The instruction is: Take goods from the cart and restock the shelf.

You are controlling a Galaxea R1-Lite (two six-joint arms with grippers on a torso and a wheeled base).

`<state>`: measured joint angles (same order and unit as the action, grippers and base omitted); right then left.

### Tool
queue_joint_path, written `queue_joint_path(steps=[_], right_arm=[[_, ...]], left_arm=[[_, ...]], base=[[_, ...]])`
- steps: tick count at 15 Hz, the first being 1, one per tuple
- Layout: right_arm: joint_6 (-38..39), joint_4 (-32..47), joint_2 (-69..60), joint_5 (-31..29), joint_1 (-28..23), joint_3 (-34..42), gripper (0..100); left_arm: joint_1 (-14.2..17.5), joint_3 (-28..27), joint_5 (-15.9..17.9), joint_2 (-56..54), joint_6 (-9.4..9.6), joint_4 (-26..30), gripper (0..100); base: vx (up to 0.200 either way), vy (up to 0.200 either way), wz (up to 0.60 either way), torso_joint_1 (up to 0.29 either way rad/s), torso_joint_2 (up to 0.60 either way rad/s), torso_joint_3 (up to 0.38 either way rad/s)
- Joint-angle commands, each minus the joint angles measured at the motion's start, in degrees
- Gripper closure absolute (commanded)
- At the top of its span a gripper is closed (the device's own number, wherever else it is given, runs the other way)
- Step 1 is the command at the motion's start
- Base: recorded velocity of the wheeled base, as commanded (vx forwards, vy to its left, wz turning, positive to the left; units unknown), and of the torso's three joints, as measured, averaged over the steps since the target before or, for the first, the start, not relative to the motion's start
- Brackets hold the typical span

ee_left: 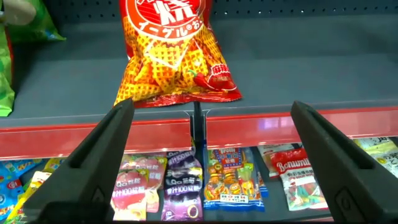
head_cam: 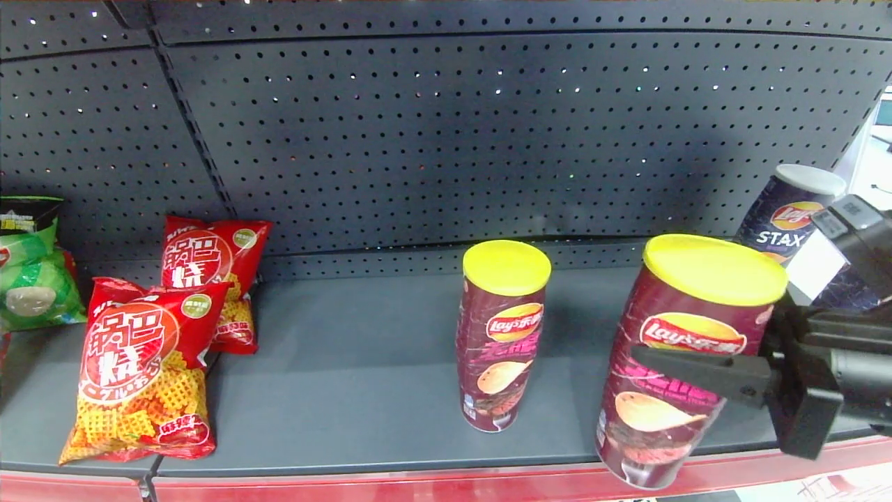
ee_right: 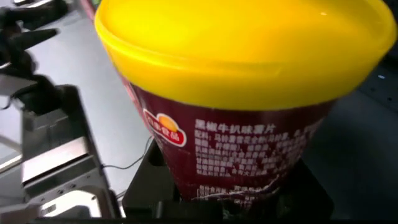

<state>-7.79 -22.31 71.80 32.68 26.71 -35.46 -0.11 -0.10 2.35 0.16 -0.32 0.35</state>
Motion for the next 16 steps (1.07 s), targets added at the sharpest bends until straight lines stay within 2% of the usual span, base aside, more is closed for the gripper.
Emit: queue_joint_path(steps=[1, 5, 6, 9, 13, 16], right_arm=[[-0.38, -0.1, 7.47, 0.01, -4.21, -4.88, 100], [-4.78, -0.1, 20.22, 0.8, -9.4, -18.33, 100], [-7.15, -0.02, 26.02, 4.49, -10.36, -25.97, 100], [-10.23, 0.16, 35.42, 12.58, -10.1, -36.52, 100], [-12.34, 0.51, 42.19, 22.86, -9.13, -43.73, 100], [-10.4, 0.78, 44.13, 24.8, -6.85, -45.75, 100]], left_arm=[[0.02, 0.01, 0.02, -0.07, -0.03, 0.0, 0], [0.02, 0.01, 0.02, -0.07, -0.03, 0.0, 0], [0.02, 0.01, 0.02, -0.07, -0.03, 0.0, 0], [0.02, 0.01, 0.02, -0.07, -0.03, 0.0, 0], [0.02, 0.01, 0.02, -0.07, -0.03, 0.0, 0], [0.02, 0.01, 0.02, -0.07, -0.03, 0.0, 0]], base=[[0.0, 0.0, 0.0, 0.0, 0.0, 0.0], [0.0, 0.0, 0.0, 0.0, 0.0, 0.0], [0.0, 0.0, 0.0, 0.0, 0.0, 0.0], [0.0, 0.0, 0.0, 0.0, 0.0, 0.0], [0.0, 0.0, 0.0, 0.0, 0.0, 0.0], [0.0, 0.0, 0.0, 0.0, 0.0, 0.0]])
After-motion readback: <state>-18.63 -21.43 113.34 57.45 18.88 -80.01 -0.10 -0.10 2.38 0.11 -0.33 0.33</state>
